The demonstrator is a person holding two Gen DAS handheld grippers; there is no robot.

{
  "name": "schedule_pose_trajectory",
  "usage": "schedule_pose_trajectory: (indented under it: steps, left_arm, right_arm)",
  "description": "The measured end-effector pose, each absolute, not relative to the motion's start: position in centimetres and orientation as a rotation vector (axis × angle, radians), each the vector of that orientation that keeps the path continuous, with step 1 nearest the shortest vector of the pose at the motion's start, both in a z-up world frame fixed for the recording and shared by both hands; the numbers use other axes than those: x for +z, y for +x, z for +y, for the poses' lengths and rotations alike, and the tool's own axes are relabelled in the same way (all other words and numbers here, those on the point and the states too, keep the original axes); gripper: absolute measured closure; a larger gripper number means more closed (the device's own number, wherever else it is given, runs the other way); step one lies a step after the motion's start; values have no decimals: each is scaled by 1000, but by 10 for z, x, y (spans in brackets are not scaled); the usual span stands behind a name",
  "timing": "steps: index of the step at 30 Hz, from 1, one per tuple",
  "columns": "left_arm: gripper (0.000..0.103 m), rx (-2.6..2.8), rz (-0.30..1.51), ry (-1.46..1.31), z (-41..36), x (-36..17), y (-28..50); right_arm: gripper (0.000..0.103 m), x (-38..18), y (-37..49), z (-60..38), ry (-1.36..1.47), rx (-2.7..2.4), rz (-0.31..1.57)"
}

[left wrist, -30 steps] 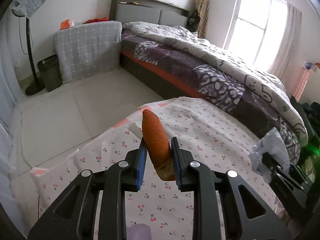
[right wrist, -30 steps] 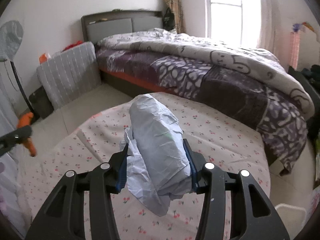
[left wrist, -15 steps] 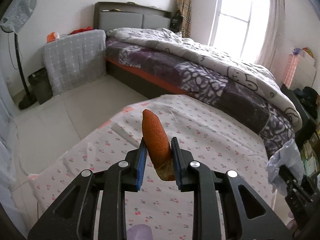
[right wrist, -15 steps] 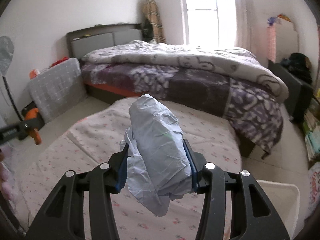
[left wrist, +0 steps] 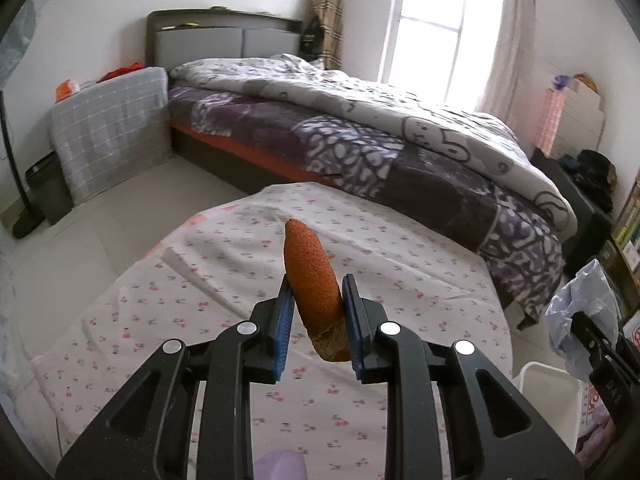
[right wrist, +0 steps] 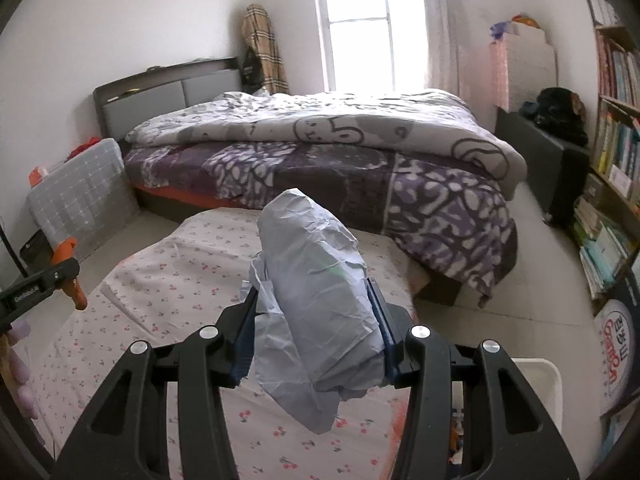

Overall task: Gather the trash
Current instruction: 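Carry the carrot snack and plastic bag to the white bin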

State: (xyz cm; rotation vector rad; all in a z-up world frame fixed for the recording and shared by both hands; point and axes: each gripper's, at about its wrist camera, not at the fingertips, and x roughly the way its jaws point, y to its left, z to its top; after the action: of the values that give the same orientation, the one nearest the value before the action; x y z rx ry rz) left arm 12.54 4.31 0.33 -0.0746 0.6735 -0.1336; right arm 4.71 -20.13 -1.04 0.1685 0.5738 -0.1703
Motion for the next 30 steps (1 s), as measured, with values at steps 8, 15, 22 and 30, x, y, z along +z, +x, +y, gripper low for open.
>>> schedule_pose_trajectory:
  steps: [8,15,22,30]
  left_arm:
    - [80,-201,672,-39,4,1,120]
    - [80,-258,671,5,-27,-2,109]
    - [80,-327,660,41,-60,-1,94]
    - [80,-426,657,97,-108,-4,70]
  right_arm:
    - [54,-13,34,-238,196,-240,609]
    - [54,-16,21,-268,227,-306,640]
    - [54,-25,8,-286,221,-354,687]
    - [48,-34,-12,-316,274,-417,734]
